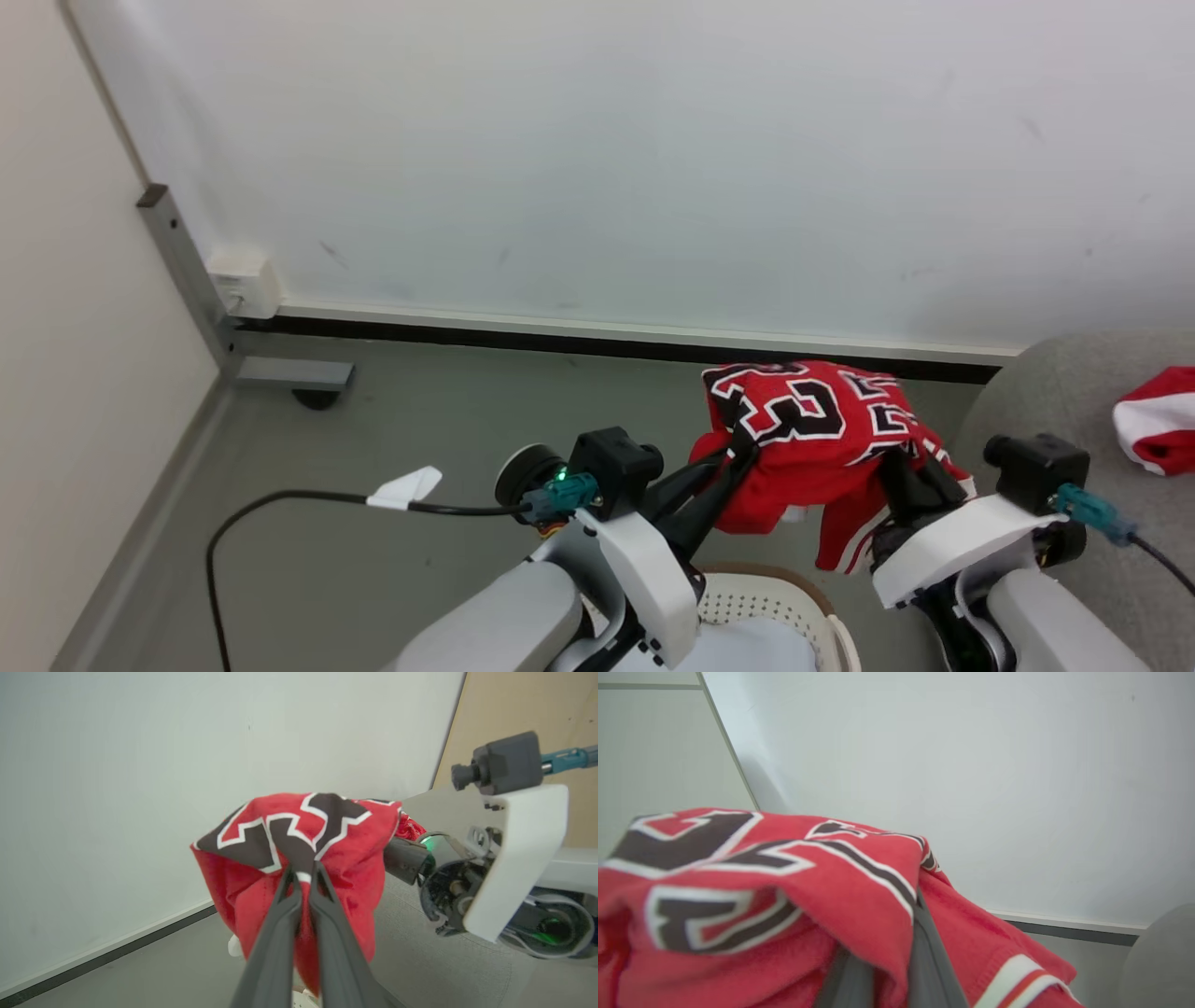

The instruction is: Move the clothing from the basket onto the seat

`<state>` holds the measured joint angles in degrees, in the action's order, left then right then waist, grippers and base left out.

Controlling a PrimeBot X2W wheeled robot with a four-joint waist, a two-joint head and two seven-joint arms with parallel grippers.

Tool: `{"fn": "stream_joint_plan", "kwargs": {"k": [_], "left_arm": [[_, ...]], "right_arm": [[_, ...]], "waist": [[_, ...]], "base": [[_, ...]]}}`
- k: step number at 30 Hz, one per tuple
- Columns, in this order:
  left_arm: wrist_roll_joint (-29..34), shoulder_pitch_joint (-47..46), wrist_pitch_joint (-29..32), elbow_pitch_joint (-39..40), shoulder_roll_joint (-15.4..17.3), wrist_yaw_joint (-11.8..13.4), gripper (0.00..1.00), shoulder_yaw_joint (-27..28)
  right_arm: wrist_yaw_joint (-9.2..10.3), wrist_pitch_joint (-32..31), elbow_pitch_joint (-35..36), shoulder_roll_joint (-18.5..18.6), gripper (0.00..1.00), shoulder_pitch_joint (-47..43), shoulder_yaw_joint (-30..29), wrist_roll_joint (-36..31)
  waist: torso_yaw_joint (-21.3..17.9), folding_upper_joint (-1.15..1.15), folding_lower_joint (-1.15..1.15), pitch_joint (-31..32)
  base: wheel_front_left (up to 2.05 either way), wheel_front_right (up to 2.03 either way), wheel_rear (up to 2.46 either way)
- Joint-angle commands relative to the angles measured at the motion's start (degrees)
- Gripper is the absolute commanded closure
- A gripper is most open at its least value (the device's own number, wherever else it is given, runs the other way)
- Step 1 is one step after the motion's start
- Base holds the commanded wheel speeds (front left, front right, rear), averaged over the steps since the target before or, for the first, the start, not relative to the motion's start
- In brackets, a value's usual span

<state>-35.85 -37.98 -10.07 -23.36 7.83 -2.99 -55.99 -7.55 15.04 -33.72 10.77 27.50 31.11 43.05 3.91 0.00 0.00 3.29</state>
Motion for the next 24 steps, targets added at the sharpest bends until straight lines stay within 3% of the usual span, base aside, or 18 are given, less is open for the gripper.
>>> {"fn": "stream_joint_plan", "kwargs": {"k": [1, 16, 24], "left_arm": [[0.07, 1.08, -0.33, 0.21, -0.05, -0.06, 0.0, -0.15], [0.98, 3.28, -4.29, 2.09, -0.4, -0.15, 0.0, 0.14], [4.07, 4.1, -5.01, 3.0, 0.23, 0.11, 0.0, 1.98]], "right_arm": [[0.13, 0.18, 0.82, 0.24, 1.0, -0.85, -1.52, -0.58], [0.13, 0.18, 10.26, 3.68, 1.0, -5.35, -16.28, -7.98], [0.13, 0.18, 14.88, 2.45, 1.0, -12.33, -21.44, -10.24]], "waist": [[-1.88, 0.0, 0.0, -0.44], [-16.49, 0.0, 0.0, -3.3], [-23.41, 0.0, 0.0, -4.66]], "base": [[0.0, 0.0, 0.0], [0.0, 0.0, 0.0], [0.0, 0.0, 0.0]]}}
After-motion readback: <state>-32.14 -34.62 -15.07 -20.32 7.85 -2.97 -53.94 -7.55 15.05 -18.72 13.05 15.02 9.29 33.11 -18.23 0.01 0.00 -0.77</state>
